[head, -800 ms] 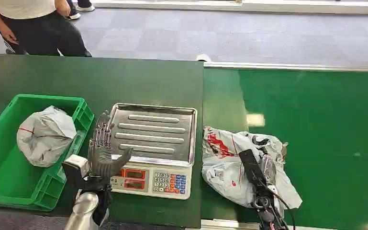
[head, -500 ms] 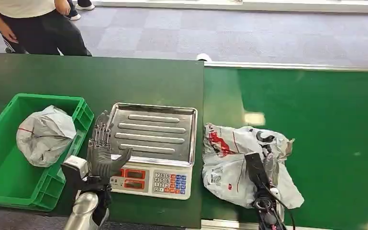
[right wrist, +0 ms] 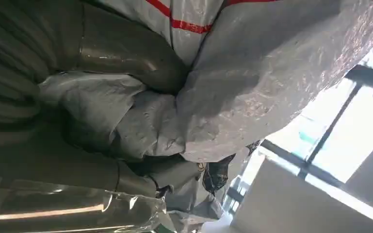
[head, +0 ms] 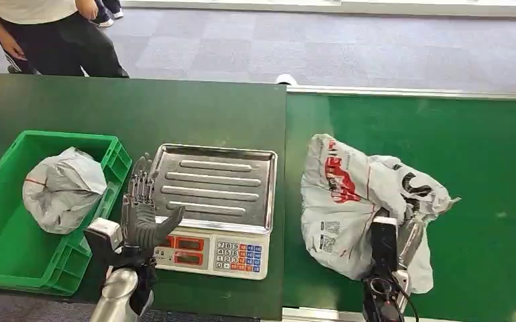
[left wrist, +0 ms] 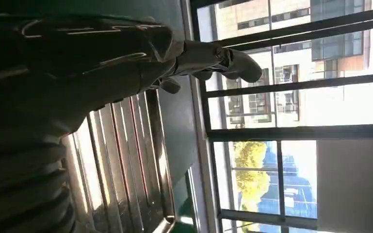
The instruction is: Moved the parcel from conveyor to table for the left to box.
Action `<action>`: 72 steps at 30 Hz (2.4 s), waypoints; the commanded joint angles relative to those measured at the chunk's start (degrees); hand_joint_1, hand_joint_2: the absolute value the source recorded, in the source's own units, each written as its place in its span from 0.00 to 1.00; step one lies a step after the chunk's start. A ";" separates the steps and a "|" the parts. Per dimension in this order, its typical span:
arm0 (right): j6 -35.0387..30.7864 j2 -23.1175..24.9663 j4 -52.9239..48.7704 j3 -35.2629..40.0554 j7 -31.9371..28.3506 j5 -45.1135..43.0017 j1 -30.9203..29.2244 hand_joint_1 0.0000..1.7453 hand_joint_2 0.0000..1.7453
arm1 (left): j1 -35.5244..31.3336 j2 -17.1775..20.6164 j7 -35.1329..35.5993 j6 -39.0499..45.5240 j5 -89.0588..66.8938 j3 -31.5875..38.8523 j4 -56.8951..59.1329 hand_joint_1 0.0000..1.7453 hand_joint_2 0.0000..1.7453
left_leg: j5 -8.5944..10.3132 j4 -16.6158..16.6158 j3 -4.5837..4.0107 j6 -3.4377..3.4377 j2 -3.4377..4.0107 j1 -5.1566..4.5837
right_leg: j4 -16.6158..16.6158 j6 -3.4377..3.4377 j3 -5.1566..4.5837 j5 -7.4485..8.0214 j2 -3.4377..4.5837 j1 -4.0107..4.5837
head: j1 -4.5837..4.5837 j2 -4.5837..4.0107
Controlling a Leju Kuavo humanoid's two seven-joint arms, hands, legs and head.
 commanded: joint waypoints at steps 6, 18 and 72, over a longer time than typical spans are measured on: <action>-4.21 0.11 -32.28 2.48 -0.24 -0.40 7.62 1.00 1.00 | -3.20 0.26 0.02 0.98 1.41 -1.36 3.02 0.00 1.00 | 0.03 0.01 -0.10 0.07 -0.08 -0.06 | 0.07 -0.08 -0.10 -0.02 -0.13 -0.04 | 0.00 0.00; -4.21 -2.40 -42.89 6.24 -0.24 10.26 6.36 1.00 1.00 | -4.25 0.65 0.02 0.54 2.05 -1.76 3.79 0.00 1.00 | 0.02 0.02 -0.07 0.11 0.02 -0.08 | 0.06 -0.08 -0.09 -0.01 -0.07 -0.06 | 0.02 0.00; 9.39 -8.36 -8.15 46.43 -0.24 19.95 -24.12 1.00 1.00 | -10.13 0.73 0.02 -3.33 2.70 -6.10 10.79 0.00 1.00 | 0.08 0.03 -0.13 0.11 0.06 -0.07 | 0.10 -0.07 -0.14 0.04 0.02 -0.04 | 0.00 0.00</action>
